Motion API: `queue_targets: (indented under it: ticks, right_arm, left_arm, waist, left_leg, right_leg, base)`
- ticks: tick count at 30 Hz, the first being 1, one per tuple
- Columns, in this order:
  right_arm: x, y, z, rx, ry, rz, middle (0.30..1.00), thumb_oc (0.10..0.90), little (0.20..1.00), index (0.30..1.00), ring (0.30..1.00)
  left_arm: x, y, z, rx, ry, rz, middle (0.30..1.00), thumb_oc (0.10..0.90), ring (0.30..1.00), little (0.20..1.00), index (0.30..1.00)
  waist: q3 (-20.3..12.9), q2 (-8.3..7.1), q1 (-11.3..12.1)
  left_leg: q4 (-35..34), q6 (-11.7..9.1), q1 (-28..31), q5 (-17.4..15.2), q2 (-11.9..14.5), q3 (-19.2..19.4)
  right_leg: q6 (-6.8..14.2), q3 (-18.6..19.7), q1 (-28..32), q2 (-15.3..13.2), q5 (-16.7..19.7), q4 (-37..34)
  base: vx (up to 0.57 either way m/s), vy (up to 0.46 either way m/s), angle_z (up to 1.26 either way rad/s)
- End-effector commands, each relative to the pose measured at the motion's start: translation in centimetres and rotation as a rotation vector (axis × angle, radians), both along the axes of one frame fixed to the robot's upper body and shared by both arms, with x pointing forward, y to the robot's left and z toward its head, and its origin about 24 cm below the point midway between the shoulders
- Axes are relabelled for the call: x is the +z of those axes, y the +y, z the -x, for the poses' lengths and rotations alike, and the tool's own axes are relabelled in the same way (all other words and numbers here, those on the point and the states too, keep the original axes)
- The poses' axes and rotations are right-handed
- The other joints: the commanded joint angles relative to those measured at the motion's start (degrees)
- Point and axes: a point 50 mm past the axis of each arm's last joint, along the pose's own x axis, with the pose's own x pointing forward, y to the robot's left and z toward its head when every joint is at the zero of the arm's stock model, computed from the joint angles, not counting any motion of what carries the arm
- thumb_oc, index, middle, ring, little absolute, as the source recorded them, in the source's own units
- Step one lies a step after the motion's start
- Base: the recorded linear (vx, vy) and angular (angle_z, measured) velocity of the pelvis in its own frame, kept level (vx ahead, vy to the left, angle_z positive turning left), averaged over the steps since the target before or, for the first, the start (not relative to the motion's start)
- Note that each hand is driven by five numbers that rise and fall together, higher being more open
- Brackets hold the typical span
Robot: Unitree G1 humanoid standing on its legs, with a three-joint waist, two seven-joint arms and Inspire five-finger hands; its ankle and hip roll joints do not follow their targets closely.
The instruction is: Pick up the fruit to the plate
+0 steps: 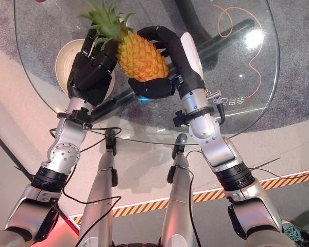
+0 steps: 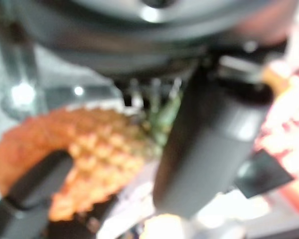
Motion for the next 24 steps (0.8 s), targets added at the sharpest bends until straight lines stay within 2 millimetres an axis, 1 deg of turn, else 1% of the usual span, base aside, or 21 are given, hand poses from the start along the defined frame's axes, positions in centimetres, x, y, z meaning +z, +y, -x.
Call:
queue_targets:
  ticks: [1,6,13,17,24]
  right_arm:
    - [5.5,3.1,4.5,0.23,-0.336,-0.01,0.3,0.1,0.2,0.3,0.3]
    - [5.6,3.2,4.4,0.228,-0.34,-0.013,0.3,0.1,0.2,0.3,0.3]
    - [5.6,3.2,4.4,0.23,-0.335,-0.011,0.3,0.1,0.2,0.3,0.3]
    - [5.3,3.5,4.4,0.243,-0.328,0.002,0.3,0.1,0.2,0.3,0.3]
    - [5.3,4.2,4.5,0.283,-0.307,0.056,0.3,0.1,0.2,0.3,0.3]
  left_arm:
    - [6.9,-2.1,3.0,-0.012,-0.329,0.041,0.9,0.8,0.9,0.9,0.9]
    - [6.8,-1.7,2.9,0.059,-0.3,0.061,0.9,0.8,0.9,0.9,0.9]
    - [6.7,-1.2,2.9,0.073,-0.29,0.095,0.9,0.8,0.9,0.9,0.9]
    - [6.7,-1.1,3.0,0.071,-0.288,0.142,0.9,0.8,0.9,0.9,0.9]
    - [6.8,-1.4,3.1,0.054,-0.286,0.151,0.9,0.8,0.9,0.9,0.9]
  waist:
    - [-1.09,-0.78,1.02]
    - [-1.09,-0.85,1.27]
    - [-1.09,-0.81,1.53]
    - [-1.09,-0.83,1.57]
    - [-1.09,-0.76,1.72]
  left_leg:
    - [5.24,3.41,0.69,-4.72,-1.03,1.09]
    - [5.0,3.26,0.56,-4.51,-1.12,0.94]
    - [4.85,3.22,0.71,-4.39,-1.24,0.92]
    - [5.07,3.23,0.56,-4.45,-1.29,0.88]
    - [5.15,3.16,0.44,-4.36,-1.4,0.78]
  right_leg:
    - [-2.39,-2.69,2.41,2.09,3.98,-4.85]
    - [-2.3,-3.02,2.58,1.99,4.01,-5.19]
    - [-2.34,-3.36,2.93,1.98,3.95,-5.29]
    - [-2.4,-3.4,2.79,1.94,3.88,-5.14]
    - [-2.51,-3.44,2.79,1.94,3.78,-5.03]
  base:
    - [0.0,0.0,0.0]
    - [0.0,0.0,0.0]
    - [0.0,0.0,0.0]
    - [0.0,0.0,0.0]
    - [0.0,0.0,0.0]
